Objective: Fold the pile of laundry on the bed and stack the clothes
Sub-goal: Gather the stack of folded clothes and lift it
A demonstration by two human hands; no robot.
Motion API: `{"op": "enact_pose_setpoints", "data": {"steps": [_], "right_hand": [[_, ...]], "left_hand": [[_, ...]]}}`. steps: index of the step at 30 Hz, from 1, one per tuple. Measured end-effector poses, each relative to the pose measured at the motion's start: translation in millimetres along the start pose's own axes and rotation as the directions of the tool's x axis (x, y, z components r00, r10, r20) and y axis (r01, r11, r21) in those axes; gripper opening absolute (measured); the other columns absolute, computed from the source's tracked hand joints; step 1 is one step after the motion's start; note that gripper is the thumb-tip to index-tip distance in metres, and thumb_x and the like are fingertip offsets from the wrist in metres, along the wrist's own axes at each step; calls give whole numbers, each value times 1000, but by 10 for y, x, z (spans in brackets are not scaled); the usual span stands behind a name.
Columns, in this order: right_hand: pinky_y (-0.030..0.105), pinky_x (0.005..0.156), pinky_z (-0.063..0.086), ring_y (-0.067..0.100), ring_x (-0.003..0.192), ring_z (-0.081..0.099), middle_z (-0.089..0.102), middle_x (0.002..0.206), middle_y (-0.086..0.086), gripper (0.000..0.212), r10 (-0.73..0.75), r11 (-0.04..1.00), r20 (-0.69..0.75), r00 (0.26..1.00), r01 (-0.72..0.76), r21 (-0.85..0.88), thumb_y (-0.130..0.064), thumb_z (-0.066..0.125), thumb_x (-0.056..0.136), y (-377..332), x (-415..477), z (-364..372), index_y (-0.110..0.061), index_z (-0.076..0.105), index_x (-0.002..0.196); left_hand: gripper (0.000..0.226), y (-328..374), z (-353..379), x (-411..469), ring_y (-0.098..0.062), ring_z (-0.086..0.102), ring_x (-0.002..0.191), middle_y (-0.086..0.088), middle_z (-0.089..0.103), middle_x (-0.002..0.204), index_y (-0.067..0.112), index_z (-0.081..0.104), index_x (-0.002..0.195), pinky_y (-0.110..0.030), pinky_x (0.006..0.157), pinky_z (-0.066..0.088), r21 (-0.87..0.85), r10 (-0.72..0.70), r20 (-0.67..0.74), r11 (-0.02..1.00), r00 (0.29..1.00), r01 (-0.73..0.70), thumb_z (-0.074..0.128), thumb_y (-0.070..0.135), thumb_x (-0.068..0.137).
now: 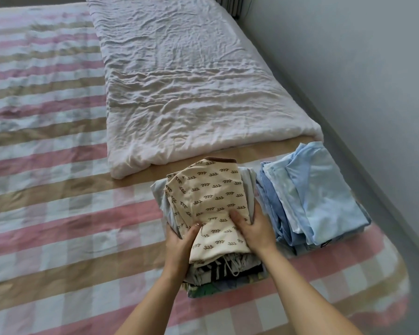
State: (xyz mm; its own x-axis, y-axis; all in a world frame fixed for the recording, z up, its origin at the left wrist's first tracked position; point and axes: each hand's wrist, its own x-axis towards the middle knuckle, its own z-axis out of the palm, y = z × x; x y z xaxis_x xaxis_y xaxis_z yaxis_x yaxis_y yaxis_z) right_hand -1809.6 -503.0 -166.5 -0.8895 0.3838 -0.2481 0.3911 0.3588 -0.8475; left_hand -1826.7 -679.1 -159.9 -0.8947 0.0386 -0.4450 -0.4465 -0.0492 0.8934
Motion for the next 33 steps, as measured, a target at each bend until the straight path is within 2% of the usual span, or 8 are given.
{"op": "enact_pose_setpoints", "data": {"steps": [6, 14, 17, 20, 23, 26, 30, 33], "right_hand": [[-3, 61, 32, -13, 76, 51, 58, 89, -26, 78, 7, 997, -31, 999, -9, -71, -80, 46, 58, 164, 124, 80, -31, 52, 118], [33, 93, 46, 25, 114, 56, 60, 121, 7, 82, 86, 970, 29, 996, -77, -230, -63, 57, 74, 221, 139, 81, -19, 35, 139], [47, 107, 32, 32, 132, 34, 34, 143, 18, 81, 10, 905, -164, 986, -78, -418, -50, 57, 85, 23, 21, 114, -14, 20, 147], [46, 104, 36, 31, 127, 41, 43, 138, 16, 50, -337, 855, -287, 897, 164, -492, -31, 45, 90, -226, -87, 314, -7, 45, 134], [48, 108, 33, 28, 137, 32, 37, 146, 12, 46, -277, 855, -191, 941, 151, -495, -26, 44, 95, -302, -148, 583, -8, 43, 137], [53, 103, 38, 33, 134, 35, 37, 146, 14, 59, -177, 783, -165, 970, 37, -621, -40, 38, 92, -170, -172, 684, -7, 34, 140], [64, 93, 37, 39, 132, 36, 35, 147, 16, 72, -68, 737, -138, 988, -44, -675, -58, 5, 91, 56, -163, 627, -13, 27, 143], [65, 91, 39, 39, 131, 37, 35, 147, 16, 70, -44, 711, -112, 993, -47, -702, -58, 10, 91, 140, -137, 656, -14, 22, 144]], "left_hand": [[49, -228, -5, 189, -9, 58, 109, 13, 60, 113, 39, 48, 110, -35, 97, 45, 18, -28, 33, 999, 999, 28, 68, 34, 66], [85, -196, -164, 271, -20, 38, 124, -7, 33, 144, 17, 13, 143, -31, 102, 33, 366, -202, 47, 915, 978, 172, 68, 33, 81], [83, 79, -142, 174, -16, 14, 136, -8, 21, 147, 13, 13, 146, -40, 113, 19, 628, 208, -74, 769, 975, -116, 64, 33, 83], [39, 340, 88, 199, -21, 38, 126, -10, 51, 128, 6, 53, 124, -33, 106, 35, 640, 679, 172, 474, 714, -604, 49, 18, 87], [35, 404, 312, 428, -25, 40, 133, -7, 53, 134, 15, 60, 121, -44, 108, 36, 676, 493, 542, 225, 680, -702, 51, 10, 88], [46, 261, 357, 714, -9, 1, 144, 11, 13, 155, 34, 27, 144, -33, 116, -4, 769, 238, 616, 21, 751, -638, 33, 25, 100], [49, 47, 432, 862, -7, -12, 142, 19, -6, 153, 49, -2, 141, -40, 112, -16, 779, 147, 624, -45, 767, -625, 4, 54, 93], [48, -96, 433, 896, -7, -19, 141, 22, -14, 150, 55, -16, 133, -39, 110, -22, 801, 187, 595, -57, 782, -596, -8, 61, 87]]}}
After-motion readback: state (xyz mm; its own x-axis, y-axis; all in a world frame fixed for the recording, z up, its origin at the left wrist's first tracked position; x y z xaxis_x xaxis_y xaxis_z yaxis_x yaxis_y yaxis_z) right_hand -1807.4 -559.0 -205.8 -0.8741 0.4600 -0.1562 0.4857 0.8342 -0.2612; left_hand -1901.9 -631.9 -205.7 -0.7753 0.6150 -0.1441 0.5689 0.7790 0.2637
